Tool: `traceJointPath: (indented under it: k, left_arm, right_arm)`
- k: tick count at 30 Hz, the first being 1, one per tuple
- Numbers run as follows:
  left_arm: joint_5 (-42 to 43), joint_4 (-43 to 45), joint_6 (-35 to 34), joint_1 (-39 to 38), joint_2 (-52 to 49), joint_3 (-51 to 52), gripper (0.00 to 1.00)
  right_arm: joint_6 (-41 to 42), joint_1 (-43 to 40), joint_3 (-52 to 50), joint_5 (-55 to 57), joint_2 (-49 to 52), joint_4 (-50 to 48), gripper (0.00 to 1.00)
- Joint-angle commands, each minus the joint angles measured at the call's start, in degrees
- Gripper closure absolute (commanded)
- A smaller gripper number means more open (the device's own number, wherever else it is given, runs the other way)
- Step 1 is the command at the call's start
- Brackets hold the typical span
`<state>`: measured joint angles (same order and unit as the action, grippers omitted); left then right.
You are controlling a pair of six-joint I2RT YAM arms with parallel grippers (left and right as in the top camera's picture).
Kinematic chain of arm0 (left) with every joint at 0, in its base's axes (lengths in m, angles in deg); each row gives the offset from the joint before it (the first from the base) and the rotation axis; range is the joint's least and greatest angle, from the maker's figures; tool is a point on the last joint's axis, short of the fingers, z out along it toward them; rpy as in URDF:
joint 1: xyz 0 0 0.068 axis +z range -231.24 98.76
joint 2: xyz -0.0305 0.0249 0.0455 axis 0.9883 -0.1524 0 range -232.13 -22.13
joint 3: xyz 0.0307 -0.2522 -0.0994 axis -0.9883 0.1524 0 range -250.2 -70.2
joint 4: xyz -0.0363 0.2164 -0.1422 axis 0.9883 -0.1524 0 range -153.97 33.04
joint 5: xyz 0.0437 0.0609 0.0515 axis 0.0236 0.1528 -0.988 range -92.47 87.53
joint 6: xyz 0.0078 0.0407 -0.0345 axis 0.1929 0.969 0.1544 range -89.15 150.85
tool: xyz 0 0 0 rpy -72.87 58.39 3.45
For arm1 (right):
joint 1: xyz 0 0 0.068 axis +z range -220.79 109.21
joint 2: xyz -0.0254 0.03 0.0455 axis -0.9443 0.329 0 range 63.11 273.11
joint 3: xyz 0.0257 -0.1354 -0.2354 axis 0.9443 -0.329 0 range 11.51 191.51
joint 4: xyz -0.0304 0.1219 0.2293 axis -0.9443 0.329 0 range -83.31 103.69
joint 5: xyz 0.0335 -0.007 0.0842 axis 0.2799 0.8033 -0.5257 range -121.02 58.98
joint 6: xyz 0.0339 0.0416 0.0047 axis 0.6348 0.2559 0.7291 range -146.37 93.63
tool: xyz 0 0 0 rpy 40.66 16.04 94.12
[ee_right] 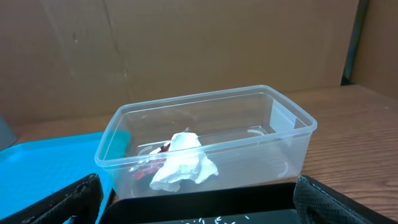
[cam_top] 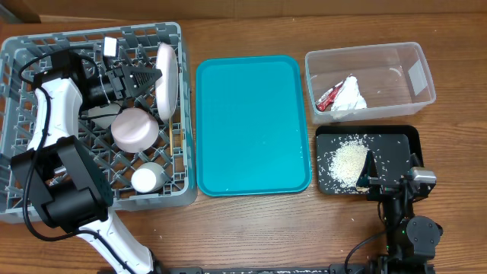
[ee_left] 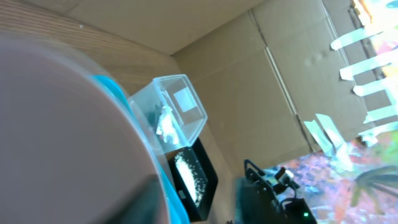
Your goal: Sort waste into correct bins and load items into the dishwasher
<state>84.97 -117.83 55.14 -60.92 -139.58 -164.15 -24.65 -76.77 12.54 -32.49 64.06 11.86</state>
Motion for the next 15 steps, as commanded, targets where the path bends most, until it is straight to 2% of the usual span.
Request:
traceJointPath:
  k: [1,6,11,15]
  left_arm:
    - [3.1,-0.7,-2.1,0.0,0.6,-0.8,0.00]
    - [0.2,-1.0,-2.8,0.3,4.8,-0.8,0.00]
    - [-18.4,-1.2,-11.2,-0.4,14.4,-0.8,0.00]
    - [-29.3,-1.9,-13.3,-3.7,25.0,-0.8,0.00]
  right_arm:
    - [0.0,-0.3,-0.5,0.1,-0.4,-0.4,0.00]
    - [0.0,-0.3,-0.5,0.1,-0.4,-0.4,0.00]
    - [0.0,-0.3,-0.6,0.1,-0.4,-0.4,0.00]
    - [0.0,-0.3,-0.5,0.1,-0.4,-0.4,0.00]
